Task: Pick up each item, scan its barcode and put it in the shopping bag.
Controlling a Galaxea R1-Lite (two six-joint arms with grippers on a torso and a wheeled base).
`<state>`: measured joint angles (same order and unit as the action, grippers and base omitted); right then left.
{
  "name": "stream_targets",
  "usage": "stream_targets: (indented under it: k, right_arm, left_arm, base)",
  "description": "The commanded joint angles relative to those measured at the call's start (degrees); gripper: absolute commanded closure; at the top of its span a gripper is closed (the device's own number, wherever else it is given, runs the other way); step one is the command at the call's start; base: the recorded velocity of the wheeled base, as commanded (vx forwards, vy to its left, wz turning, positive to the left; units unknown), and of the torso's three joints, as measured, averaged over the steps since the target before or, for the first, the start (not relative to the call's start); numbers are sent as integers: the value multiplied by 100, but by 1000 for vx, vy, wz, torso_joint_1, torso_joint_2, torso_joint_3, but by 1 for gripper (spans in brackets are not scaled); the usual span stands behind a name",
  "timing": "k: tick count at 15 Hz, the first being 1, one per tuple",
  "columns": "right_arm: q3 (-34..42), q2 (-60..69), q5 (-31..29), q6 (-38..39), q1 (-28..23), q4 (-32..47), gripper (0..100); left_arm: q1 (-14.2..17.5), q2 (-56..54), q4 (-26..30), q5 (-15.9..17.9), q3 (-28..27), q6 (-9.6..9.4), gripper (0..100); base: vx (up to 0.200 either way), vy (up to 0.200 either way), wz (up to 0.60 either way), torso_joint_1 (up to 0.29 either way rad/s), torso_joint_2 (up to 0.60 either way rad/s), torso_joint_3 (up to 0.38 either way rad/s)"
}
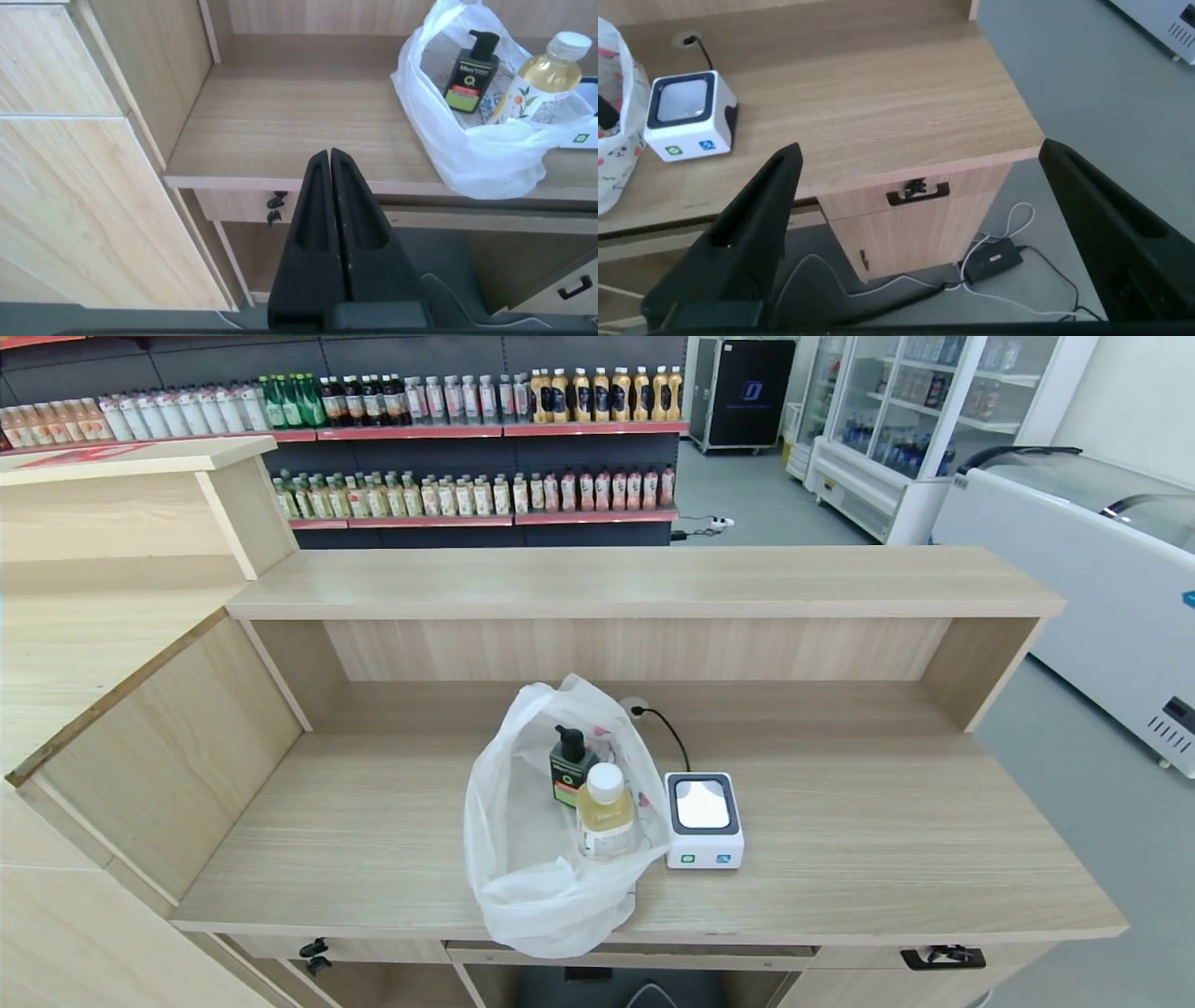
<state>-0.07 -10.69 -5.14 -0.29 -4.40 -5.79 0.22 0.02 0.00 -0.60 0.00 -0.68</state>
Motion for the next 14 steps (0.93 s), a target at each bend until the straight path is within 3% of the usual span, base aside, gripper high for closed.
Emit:
stream_targets:
  k: [1,14]
  right_arm:
    - [7,946,-48,20,466,78,0]
    - [7,1060,31,47,502,87,0]
  left_arm:
    - [4,-2,0,-2,0,-2,100]
    - [4,-2,0,-2,0,-2,100]
  base:
    - [0,0,0,0,0,0]
    - [0,0,0,0,0,0]
